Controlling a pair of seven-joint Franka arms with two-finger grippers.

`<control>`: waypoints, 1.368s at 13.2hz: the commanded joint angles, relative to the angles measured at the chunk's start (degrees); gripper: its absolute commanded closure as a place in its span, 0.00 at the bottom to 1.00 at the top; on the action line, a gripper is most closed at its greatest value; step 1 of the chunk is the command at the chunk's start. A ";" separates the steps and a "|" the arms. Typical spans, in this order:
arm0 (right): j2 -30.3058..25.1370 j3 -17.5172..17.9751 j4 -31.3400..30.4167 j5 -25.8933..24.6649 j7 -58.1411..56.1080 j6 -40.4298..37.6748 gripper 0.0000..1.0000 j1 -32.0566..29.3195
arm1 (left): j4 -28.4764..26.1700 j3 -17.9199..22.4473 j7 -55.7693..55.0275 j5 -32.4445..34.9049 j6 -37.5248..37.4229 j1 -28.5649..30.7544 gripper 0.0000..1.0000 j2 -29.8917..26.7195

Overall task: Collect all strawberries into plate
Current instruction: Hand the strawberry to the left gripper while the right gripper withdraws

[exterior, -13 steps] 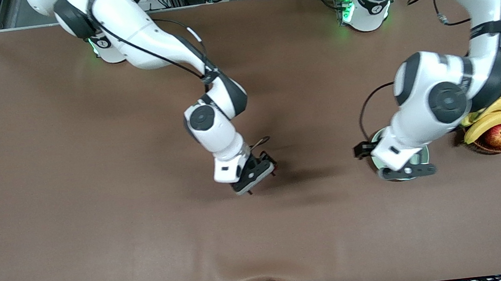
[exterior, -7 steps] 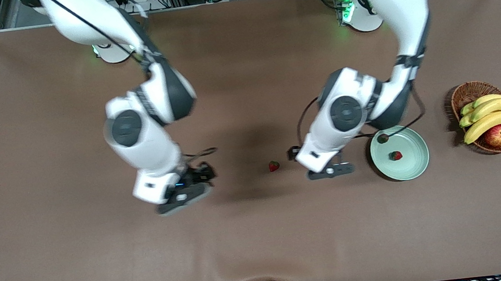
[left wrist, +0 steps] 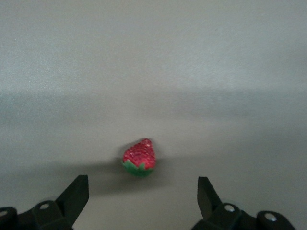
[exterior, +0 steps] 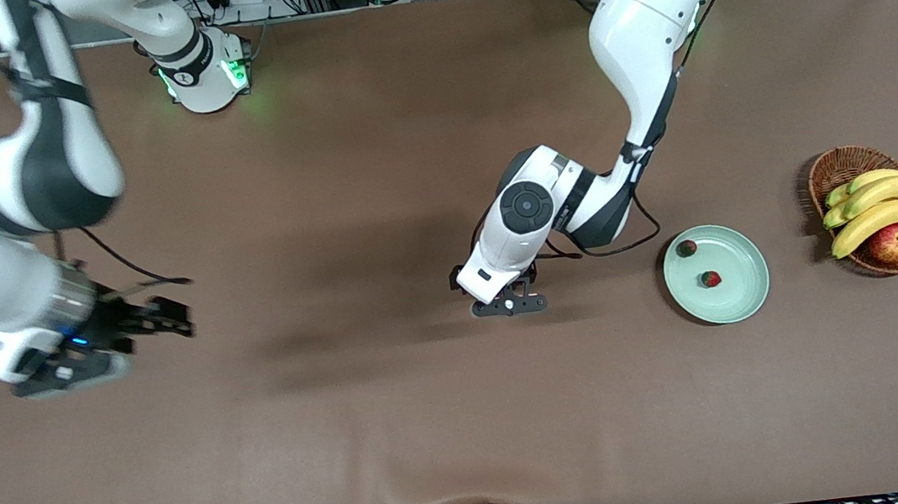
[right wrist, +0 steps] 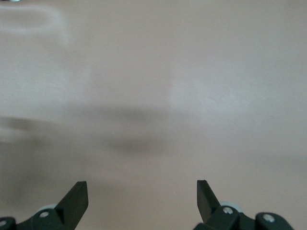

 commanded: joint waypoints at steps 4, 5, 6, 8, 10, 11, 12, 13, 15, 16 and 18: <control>-13.30 9.16 -7.32 -5.97 1.35 -9.09 0.00 -13.26 | 1.63 0.45 -0.46 3.24 1.29 -0.39 0.24 2.89; -13.65 9.24 -6.54 -6.06 2.67 -11.63 0.00 -13.70 | 1.63 0.45 -0.46 3.24 3.22 -0.48 0.25 3.42; -13.66 9.59 -4.62 -6.41 3.46 -14.44 0.00 -14.14 | 1.63 0.45 -0.46 3.24 3.85 -0.48 0.27 3.95; -13.57 9.68 -2.67 -8.68 3.47 -15.96 0.00 -14.58 | 1.63 0.45 -0.28 3.24 5.08 -0.48 0.37 4.48; -13.57 10.55 -1.79 -9.14 3.56 -17.88 0.00 -15.80 | 1.63 0.45 0.07 3.51 5.26 -0.48 0.72 4.48; -13.57 12.30 -1.09 -9.14 3.64 -18.94 0.00 -16.86 | 1.63 0.45 0.07 3.68 5.26 -0.48 0.92 4.31; -13.57 12.93 -1.00 -9.22 4.60 -19.30 0.00 -17.13 | 1.63 0.45 0.50 3.94 5.26 -0.31 1.00 3.96; -13.57 12.94 -0.82 -9.22 6.18 -19.39 0.00 -16.96 | 1.63 0.45 0.77 4.90 5.26 0.22 1.00 3.60; -13.57 12.67 1.10 -9.22 6.28 -21.92 0.00 -17.13 | 1.19 0.45 0.86 5.09 4.47 1.01 1.00 2.03; -13.57 12.41 1.55 -9.22 6.11 -23.07 0.00 -17.31 | 1.02 0.45 0.86 5.00 2.81 2.14 1.00 0.10; -13.66 11.97 1.64 -9.22 4.97 -24.14 0.00 -18.01 | 1.02 0.45 2.08 5.35 -3.15 4.86 1.00 -4.37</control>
